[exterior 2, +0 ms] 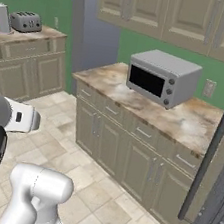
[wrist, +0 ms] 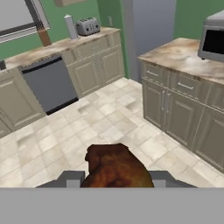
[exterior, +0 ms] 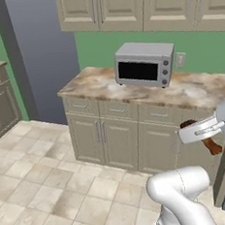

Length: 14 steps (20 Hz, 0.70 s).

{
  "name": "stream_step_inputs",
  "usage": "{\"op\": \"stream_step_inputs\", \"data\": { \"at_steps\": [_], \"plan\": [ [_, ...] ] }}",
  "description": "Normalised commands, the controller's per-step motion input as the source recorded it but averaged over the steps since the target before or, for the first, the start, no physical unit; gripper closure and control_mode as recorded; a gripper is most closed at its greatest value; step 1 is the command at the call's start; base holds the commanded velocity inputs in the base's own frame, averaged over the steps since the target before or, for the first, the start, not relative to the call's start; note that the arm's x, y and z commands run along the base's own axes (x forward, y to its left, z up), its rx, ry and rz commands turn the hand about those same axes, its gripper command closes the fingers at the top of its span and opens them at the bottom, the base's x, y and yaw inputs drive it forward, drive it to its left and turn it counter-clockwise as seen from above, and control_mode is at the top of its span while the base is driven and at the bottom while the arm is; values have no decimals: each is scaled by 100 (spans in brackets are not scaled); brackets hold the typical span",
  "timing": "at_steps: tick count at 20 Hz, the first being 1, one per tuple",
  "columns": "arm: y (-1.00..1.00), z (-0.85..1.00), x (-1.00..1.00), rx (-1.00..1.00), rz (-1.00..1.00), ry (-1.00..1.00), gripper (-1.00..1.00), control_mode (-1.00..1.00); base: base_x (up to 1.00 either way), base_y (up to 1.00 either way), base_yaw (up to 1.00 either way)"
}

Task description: Retrieve the chicken drumstick from the fridge and place it on the saucepan with marinade on the stove.

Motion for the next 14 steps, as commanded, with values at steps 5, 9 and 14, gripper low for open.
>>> {"op": "stream_step_inputs", "data": {
  "at_steps": [5, 9, 14],
  "plan": [
    [0, 0, 0, 0, 0, 0, 100, 100, 22, 19, 29],
    [0, 0, 0, 0, 0, 0, 100, 100, 13, 14, 32],
    [0, 0, 0, 0, 0, 0, 100, 100, 7, 8, 34]
  ]
}}
